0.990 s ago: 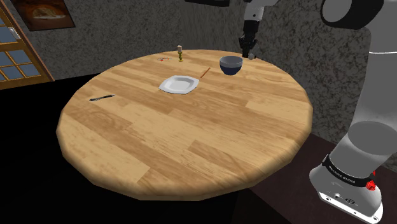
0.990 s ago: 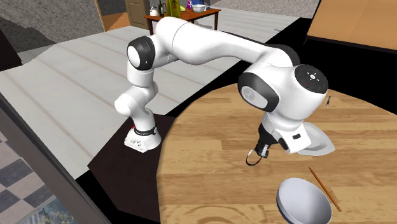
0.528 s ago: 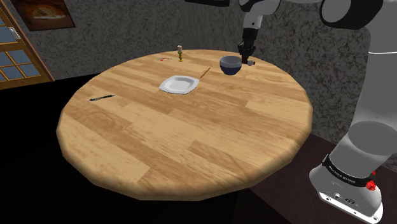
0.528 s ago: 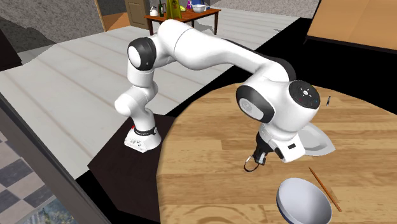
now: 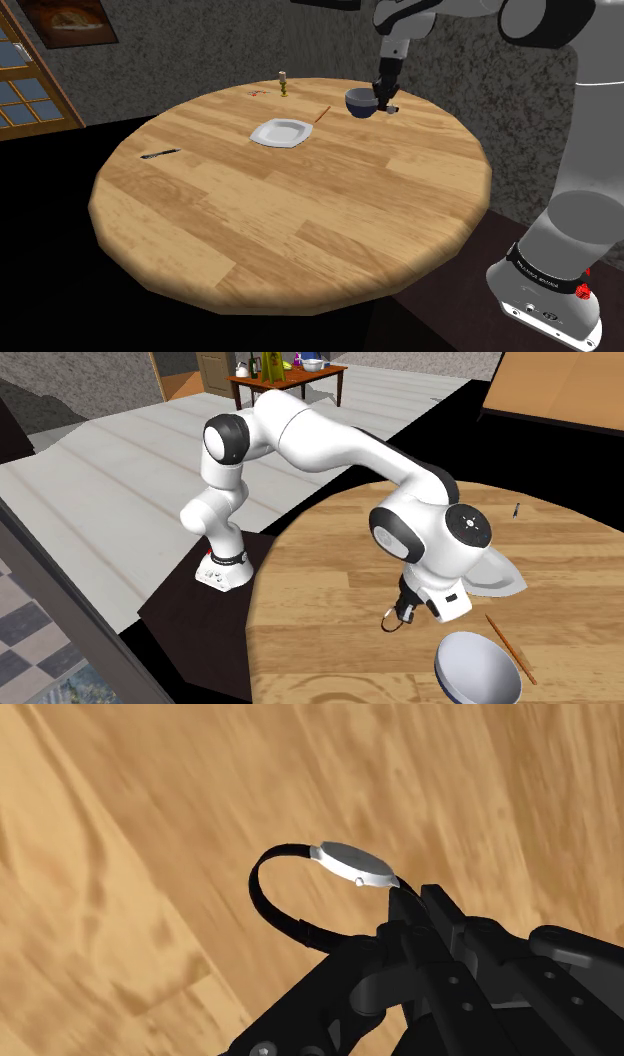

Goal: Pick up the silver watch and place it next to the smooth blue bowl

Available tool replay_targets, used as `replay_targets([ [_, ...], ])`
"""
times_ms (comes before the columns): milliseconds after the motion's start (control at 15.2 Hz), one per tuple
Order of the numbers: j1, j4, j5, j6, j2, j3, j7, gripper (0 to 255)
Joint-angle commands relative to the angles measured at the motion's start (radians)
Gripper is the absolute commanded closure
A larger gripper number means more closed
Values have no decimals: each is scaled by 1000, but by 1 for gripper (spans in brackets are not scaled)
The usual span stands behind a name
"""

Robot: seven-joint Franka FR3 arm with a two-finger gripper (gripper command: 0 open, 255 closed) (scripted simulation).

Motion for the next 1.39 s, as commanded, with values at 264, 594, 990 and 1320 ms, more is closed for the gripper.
replay_targets([
  [264,1,-55,9,72,20,3,-19,255],
  [594,2,-89,19,127,42,7,-33,255],
  [990,1,-103,24,151,54,9,-40,255],
  [1320,1,-103,24,151,54,9,-40,0],
])
